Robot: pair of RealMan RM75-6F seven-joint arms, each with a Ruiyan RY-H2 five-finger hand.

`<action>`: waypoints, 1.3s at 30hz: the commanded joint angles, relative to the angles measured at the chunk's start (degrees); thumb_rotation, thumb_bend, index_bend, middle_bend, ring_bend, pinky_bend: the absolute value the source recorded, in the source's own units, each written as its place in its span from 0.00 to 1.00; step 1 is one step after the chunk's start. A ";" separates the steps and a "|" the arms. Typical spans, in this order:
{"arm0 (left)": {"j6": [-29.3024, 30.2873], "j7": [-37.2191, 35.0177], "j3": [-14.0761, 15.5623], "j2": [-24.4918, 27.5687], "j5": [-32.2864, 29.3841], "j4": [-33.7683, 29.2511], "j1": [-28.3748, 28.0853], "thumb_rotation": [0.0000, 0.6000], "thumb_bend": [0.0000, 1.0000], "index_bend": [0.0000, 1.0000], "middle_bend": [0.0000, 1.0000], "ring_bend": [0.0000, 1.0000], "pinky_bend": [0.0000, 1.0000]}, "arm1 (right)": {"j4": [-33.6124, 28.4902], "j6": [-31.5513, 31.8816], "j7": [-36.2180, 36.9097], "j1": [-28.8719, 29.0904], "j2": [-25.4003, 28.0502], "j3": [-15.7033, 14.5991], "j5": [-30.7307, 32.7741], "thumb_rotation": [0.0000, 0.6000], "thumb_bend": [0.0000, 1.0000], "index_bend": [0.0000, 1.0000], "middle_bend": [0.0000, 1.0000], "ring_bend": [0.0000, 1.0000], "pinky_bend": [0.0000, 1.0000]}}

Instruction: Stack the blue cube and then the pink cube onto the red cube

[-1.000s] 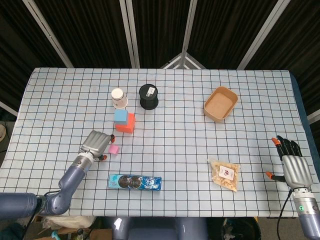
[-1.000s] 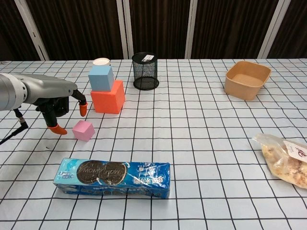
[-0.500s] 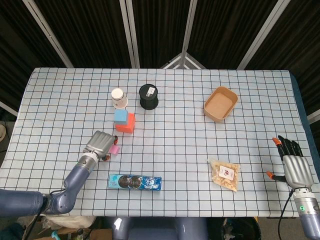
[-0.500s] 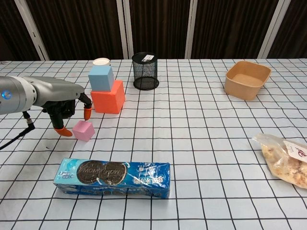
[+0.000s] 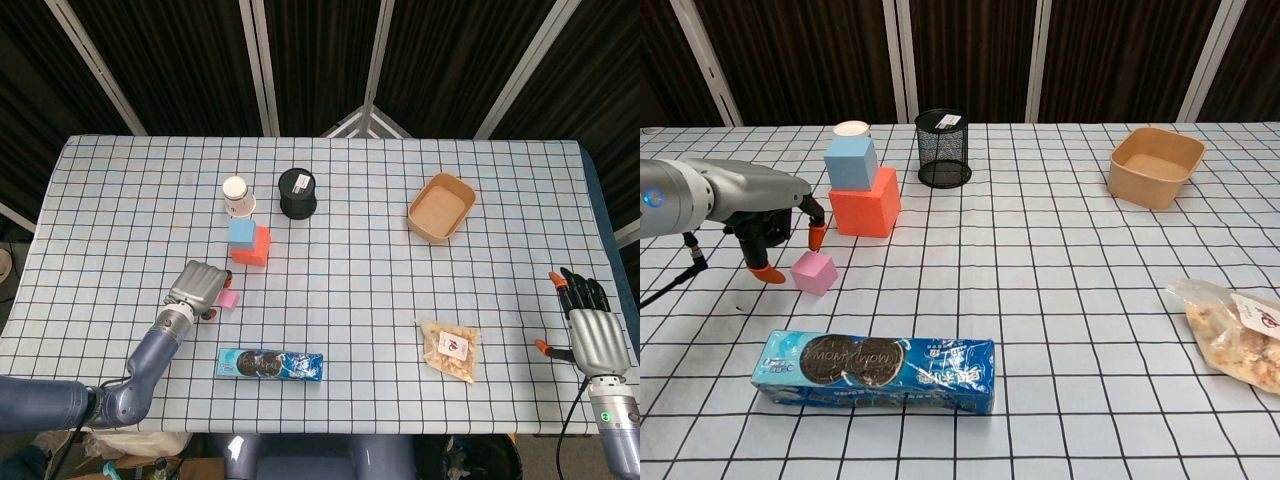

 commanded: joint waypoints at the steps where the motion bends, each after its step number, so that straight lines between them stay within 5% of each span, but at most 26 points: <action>1: -0.08 -0.19 -0.02 -0.04 -0.02 0.19 -0.02 1.00 0.28 0.37 0.84 0.69 0.73 | -0.49 1.59 -0.73 -0.59 0.19 0.27 -0.33 1.00 0.09 0.01 0.04 0.03 0.04; 39: -1.55 0.05 0.54 -2.50 0.09 3.39 -1.37 1.00 0.31 0.36 0.85 0.69 0.74 | -0.45 1.86 0.74 -0.99 0.66 0.83 -0.09 1.00 0.09 0.01 0.04 0.03 0.04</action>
